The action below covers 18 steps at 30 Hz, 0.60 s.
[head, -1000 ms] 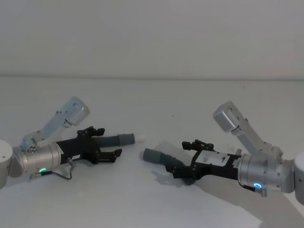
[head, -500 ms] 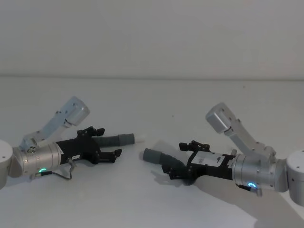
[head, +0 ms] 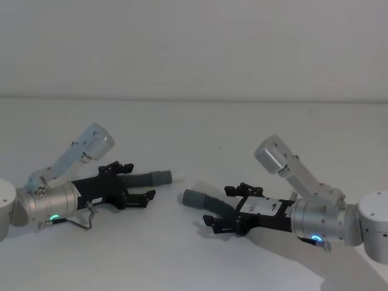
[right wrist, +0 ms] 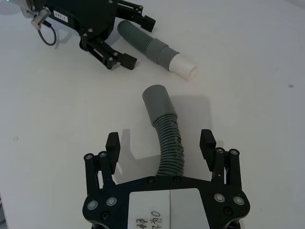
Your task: Use both hands to pick up one end of the pipe from the table, align the ends, and insert them.
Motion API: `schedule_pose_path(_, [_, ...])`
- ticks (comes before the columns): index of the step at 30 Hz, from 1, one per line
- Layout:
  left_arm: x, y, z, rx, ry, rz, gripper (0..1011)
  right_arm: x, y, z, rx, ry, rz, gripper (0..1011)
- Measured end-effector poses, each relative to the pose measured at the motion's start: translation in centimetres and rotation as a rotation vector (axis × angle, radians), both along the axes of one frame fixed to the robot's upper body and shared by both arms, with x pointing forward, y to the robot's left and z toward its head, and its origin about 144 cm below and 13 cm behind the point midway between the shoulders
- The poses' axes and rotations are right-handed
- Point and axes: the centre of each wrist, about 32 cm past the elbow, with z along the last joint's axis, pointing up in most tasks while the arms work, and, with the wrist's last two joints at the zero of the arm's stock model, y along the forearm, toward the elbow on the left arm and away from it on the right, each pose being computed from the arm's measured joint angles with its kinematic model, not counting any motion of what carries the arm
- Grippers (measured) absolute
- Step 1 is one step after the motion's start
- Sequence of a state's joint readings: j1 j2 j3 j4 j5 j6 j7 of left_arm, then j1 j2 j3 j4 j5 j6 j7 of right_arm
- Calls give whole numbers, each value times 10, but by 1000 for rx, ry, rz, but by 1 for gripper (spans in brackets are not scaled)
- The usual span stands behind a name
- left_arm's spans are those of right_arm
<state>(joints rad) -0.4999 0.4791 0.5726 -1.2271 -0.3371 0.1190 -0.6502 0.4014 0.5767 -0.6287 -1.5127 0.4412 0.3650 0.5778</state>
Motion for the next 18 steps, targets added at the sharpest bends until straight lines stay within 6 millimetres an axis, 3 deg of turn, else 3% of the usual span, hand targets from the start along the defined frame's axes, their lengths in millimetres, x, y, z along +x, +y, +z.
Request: schedule_pose_path(18, [0,0,0,0,0,0,1002,1,4,-6,-19,0,18,1000])
